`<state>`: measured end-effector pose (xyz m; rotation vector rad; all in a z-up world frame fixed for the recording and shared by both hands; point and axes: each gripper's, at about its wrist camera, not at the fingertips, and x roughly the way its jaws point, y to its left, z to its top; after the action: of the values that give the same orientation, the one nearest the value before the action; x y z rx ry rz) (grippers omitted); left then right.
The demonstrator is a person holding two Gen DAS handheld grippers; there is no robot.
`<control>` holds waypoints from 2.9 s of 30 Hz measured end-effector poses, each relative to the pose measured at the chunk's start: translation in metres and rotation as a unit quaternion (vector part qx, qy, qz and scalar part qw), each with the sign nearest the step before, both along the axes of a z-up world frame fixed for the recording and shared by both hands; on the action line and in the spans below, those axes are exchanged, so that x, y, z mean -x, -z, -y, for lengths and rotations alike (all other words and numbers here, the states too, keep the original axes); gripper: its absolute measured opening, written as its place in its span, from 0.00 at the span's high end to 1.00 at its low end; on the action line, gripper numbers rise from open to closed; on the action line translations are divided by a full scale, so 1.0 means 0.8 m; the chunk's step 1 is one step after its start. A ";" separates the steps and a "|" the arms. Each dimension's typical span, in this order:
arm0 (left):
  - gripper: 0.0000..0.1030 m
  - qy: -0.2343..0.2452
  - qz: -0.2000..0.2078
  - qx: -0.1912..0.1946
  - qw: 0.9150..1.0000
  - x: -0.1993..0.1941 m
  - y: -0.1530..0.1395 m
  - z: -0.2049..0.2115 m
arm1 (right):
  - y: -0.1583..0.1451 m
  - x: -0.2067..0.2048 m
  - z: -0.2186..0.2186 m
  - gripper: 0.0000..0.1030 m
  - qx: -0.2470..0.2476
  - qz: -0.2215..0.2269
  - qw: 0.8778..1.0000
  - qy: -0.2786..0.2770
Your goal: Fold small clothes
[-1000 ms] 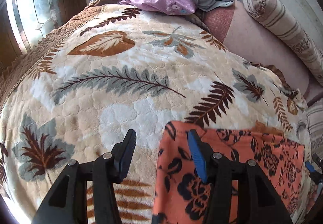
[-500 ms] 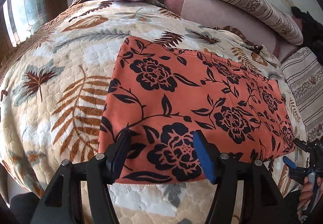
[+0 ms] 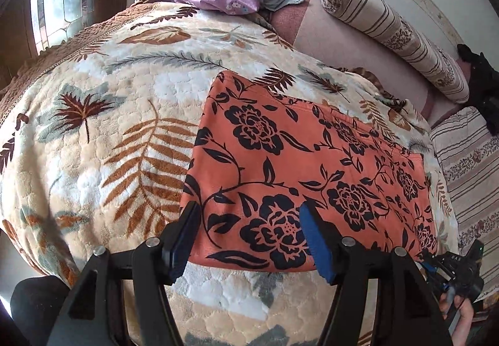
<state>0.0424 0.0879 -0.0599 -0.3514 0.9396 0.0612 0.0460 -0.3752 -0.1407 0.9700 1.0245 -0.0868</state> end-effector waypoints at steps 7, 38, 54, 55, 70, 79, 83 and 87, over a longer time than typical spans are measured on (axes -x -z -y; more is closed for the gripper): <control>0.36 0.008 -0.016 -0.024 1.000 -0.027 0.027 0.019 | -0.036 0.041 0.039 0.39 0.001 0.035 0.999 -0.021; 0.38 0.001 -0.022 0.096 0.995 -0.169 0.034 -0.103 | -0.057 -0.218 -0.006 0.23 -0.117 0.096 0.960 -0.234; 0.51 0.033 0.007 0.018 0.999 -0.149 -0.011 -0.061 | -0.061 -0.201 0.046 0.23 -0.009 0.081 0.982 -0.171; 0.51 0.049 0.013 0.015 0.999 -0.136 -0.013 -0.045 | -0.059 -0.213 0.047 0.23 0.005 0.074 0.981 -0.177; 0.51 0.108 -0.016 -0.031 0.994 -0.075 0.028 0.048 | -0.040 -0.201 0.082 0.53 0.024 0.030 0.998 -0.044; 0.51 0.083 -0.030 -0.055 0.995 -0.056 0.015 0.047 | -0.058 -0.069 -0.041 0.22 -0.035 0.084 0.972 -0.216; 0.51 0.078 -0.028 -0.062 0.995 -0.044 0.006 0.047 | -0.003 -0.046 -0.003 0.35 -0.099 0.052 0.988 -0.102; 0.50 0.079 -0.026 -0.069 0.994 -0.038 0.005 0.049 | -0.049 -0.045 -0.024 0.28 -0.065 0.093 0.983 -0.148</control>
<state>0.0726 0.0484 -0.0641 -0.1469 1.0057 -0.0088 0.0824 -0.3561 -0.1018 0.9142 0.9993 0.3144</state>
